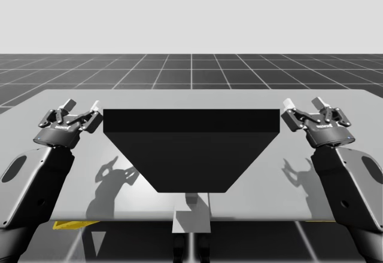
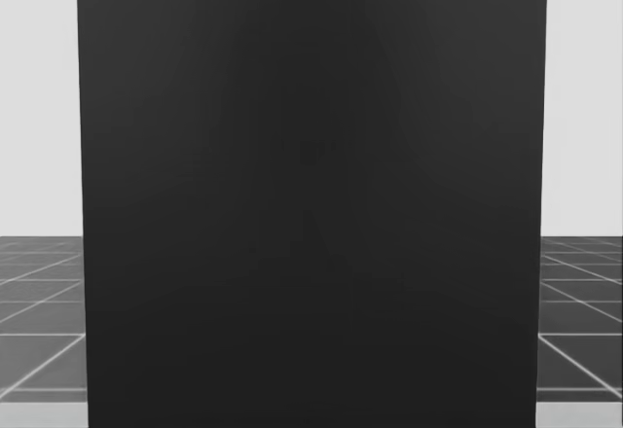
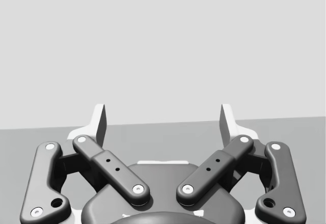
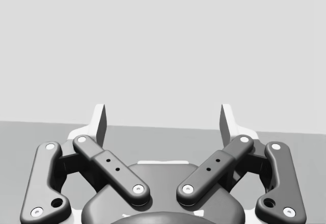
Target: Reach around the screen and pick up the object behind it.
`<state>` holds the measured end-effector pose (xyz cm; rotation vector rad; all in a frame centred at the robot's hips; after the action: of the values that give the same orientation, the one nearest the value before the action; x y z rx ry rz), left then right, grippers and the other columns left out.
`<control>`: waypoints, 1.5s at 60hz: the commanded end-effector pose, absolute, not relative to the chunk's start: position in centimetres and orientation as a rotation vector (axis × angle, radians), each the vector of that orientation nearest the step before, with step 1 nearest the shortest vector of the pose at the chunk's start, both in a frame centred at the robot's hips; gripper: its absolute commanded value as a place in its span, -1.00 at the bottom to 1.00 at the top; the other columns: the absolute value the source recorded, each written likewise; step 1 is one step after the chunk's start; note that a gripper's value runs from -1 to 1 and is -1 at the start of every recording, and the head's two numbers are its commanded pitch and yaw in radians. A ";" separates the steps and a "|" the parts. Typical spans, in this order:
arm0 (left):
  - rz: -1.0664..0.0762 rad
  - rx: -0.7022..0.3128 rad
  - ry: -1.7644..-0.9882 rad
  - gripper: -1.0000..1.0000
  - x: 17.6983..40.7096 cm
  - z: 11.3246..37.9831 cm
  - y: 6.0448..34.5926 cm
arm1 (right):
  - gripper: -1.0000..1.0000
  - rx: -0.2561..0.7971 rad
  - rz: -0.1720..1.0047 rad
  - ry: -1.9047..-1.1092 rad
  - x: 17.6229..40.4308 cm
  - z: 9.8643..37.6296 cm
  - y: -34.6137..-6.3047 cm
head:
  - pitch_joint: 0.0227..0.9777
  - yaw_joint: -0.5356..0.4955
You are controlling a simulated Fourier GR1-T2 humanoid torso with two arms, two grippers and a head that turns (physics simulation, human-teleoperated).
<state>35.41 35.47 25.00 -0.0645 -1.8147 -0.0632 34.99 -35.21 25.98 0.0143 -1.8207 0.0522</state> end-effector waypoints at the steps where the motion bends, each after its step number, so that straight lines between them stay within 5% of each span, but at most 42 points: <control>1: -0.065 -0.062 -1.815 -1.00 35.4 25.0 35.5 | -1.00 0.006 0.046 -1.808 34.9 25.9 -35.0 | -0.93 0.03; 19: -0.208 -0.167 -1.717 -1.00 35.1 24.9 35.6 | -1.00 0.253 0.297 -1.745 33.9 25.8 -34.6 | -0.92 0.03; 26: -0.357 -0.323 -1.682 -1.00 34.2 25.4 35.1 | -1.00 0.475 0.466 -1.708 33.0 26.1 -34.3 | -0.92 0.03; 44: -0.584 -0.569 -1.615 -1.00 32.0 26.5 35.2 | -1.00 0.757 0.632 -1.561 31.4 25.8 -32.5 | -0.89 0.01; 60: -0.790 -0.704 -1.400 -1.00 30.8 25.9 34.8 | -1.00 0.788 0.754 -1.397 29.5 25.3 -30.9 | -0.87 0.00; 71: -0.877 -0.647 -1.287 -1.00 30.7 25.0 34.4 | -1.00 0.748 0.746 -1.297 28.9 24.2 -30.1 | -0.85 -0.01; 90: -0.908 -0.623 -1.281 -1.00 30.7 24.5 33.8 | -1.00 0.646 0.755 -1.178 31.1 19.1 -29.2 | -0.83 -0.02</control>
<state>31.18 34.45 25.00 -0.5662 -1.3162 -0.8023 30.11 -29.65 21.73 0.6875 -1.2336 0.7380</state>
